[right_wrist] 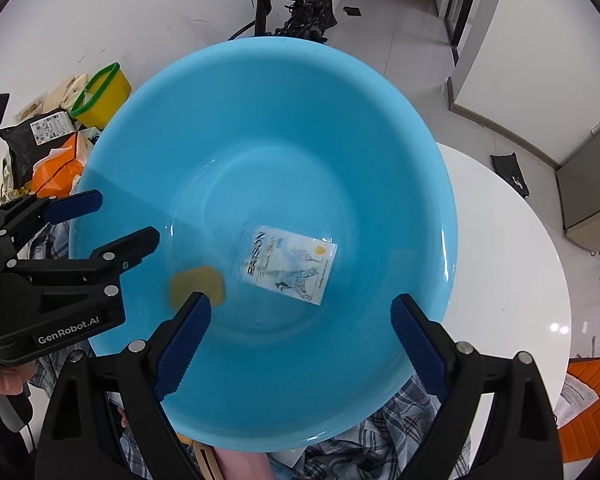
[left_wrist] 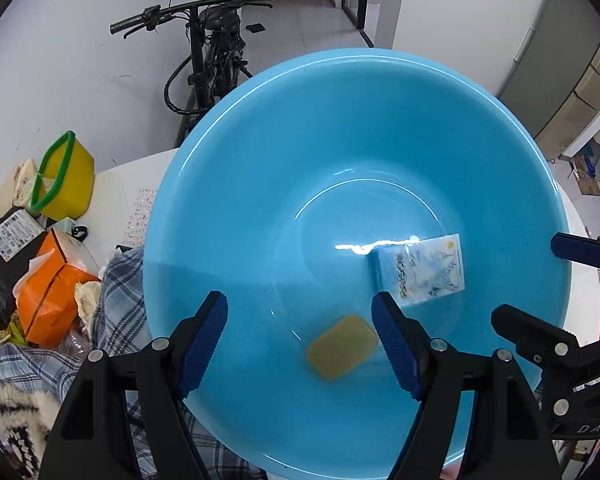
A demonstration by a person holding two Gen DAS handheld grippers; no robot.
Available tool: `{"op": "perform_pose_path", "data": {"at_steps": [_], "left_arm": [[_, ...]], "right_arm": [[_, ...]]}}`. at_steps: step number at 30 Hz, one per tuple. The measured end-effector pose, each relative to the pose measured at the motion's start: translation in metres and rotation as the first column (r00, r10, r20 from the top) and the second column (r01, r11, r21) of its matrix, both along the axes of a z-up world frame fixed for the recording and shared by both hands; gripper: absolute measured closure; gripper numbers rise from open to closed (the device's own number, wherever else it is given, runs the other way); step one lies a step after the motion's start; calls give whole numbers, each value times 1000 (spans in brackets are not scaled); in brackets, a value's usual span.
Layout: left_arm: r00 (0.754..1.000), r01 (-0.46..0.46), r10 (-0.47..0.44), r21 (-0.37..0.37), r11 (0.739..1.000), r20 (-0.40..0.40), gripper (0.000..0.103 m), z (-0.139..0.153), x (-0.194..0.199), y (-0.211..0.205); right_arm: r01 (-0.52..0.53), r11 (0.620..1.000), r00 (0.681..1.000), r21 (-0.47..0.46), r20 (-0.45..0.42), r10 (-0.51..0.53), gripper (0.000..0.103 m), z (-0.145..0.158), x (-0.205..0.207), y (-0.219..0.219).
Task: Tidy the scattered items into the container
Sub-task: 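Open both tools to drop the soap and RAISON box into the basin, then raise both open tools away from the basin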
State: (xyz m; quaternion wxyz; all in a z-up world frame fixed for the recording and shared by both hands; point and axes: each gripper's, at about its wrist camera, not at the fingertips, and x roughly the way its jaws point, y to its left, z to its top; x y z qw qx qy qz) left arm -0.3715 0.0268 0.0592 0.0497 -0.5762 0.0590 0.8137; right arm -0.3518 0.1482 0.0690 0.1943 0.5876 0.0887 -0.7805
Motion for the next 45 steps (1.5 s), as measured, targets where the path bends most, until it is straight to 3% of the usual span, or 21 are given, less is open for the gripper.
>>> {"op": "perform_pose_path", "data": {"at_steps": [15,20,22,24,26,29,31,33,37,40,45], "left_arm": [[1000,2,-2,12,1000,-13,26,3,1,2],[998,-14,16,40,999,-64,26,15,3,-1],[993,-12,19,59,998,-118,26,23,6,-3],[977,-4,20,76,997,-212,26,34,12,-3],[944,-12,33,66,998,-328,26,44,20,-4],[860,-26,69,90,996,-505,26,60,34,-10],[815,-43,121,149,988,-566,26,69,40,-20],[793,-39,162,218,975,-587,26,76,44,-29],[785,-52,180,226,973,-593,26,88,50,-39],[825,-85,168,175,981,-540,26,96,62,-44],[792,-26,85,107,994,-605,19,108,114,-47]], "right_arm": [[27,999,999,-38,-43,-29,12,6,1,4],[44,997,996,-68,-68,-49,12,10,2,4],[55,993,989,-107,-129,-69,12,18,5,7],[66,988,970,-142,-223,-96,12,28,12,9],[77,983,926,-168,-353,-133,12,40,22,12],[89,974,844,-207,-504,-185,12,51,39,16],[98,965,789,-244,-572,-225,12,55,49,20],[101,956,755,-274,-605,-253,12,57,54,21],[101,954,750,-281,-608,-259,10,67,54,19],[97,953,733,-286,-627,-263,10,78,65,21],[51,970,703,-238,-681,-204,8,93,104,17]]}}
